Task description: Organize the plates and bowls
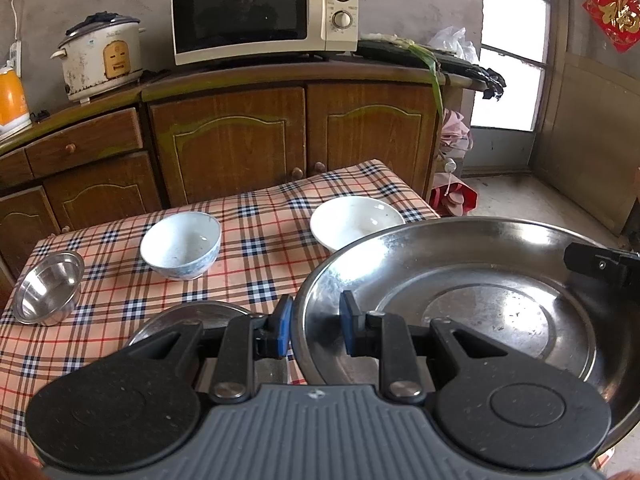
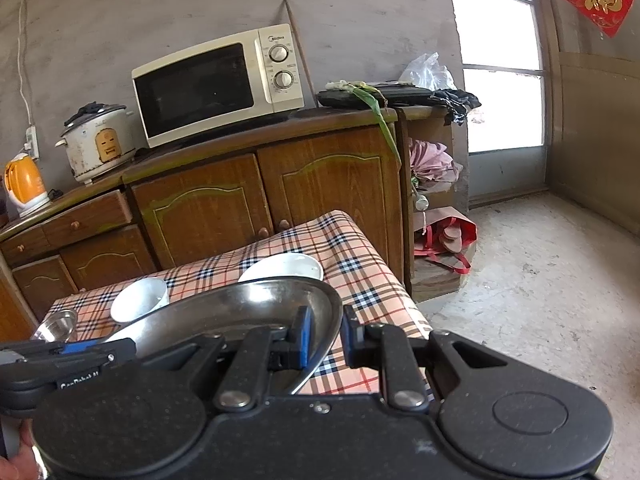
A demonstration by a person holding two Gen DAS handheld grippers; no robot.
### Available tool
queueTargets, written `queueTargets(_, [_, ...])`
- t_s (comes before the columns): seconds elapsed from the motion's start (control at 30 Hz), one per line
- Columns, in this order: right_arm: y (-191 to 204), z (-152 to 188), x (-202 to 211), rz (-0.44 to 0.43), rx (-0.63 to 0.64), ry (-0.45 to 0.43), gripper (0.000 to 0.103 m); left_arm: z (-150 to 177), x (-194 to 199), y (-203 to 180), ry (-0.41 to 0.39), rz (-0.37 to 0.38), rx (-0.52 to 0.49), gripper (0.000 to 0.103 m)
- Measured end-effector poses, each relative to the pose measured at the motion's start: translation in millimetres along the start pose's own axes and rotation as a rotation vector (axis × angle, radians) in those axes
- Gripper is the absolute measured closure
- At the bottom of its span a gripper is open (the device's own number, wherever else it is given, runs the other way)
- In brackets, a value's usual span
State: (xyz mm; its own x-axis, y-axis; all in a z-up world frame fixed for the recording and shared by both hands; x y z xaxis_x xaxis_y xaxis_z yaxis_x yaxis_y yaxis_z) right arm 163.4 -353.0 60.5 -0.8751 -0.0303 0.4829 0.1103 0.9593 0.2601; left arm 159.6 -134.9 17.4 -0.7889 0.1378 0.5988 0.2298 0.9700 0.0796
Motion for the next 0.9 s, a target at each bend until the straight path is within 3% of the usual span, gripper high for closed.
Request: queueTargets(0.9, [28.1,17.4,-4.4,-0.037,0.017,0.034,0.081,20.2,2.8,29.8,0.026,-0.028,0.033,0.078])
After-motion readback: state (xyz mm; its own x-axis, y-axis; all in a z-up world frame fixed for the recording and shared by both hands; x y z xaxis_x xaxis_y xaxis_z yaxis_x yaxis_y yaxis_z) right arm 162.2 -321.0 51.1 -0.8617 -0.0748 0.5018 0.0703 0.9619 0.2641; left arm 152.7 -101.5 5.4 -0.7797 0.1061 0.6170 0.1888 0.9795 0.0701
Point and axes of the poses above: each gripper's, at about its wrist camera, not at the fingertips, and x roughly against the way its jaws point, y to its left, z to its underside, the point moved 4 cm from there along -x, roughly the way its jaws point, and after that the axes turned 4 degrees about -x, right-handed, at the moved point
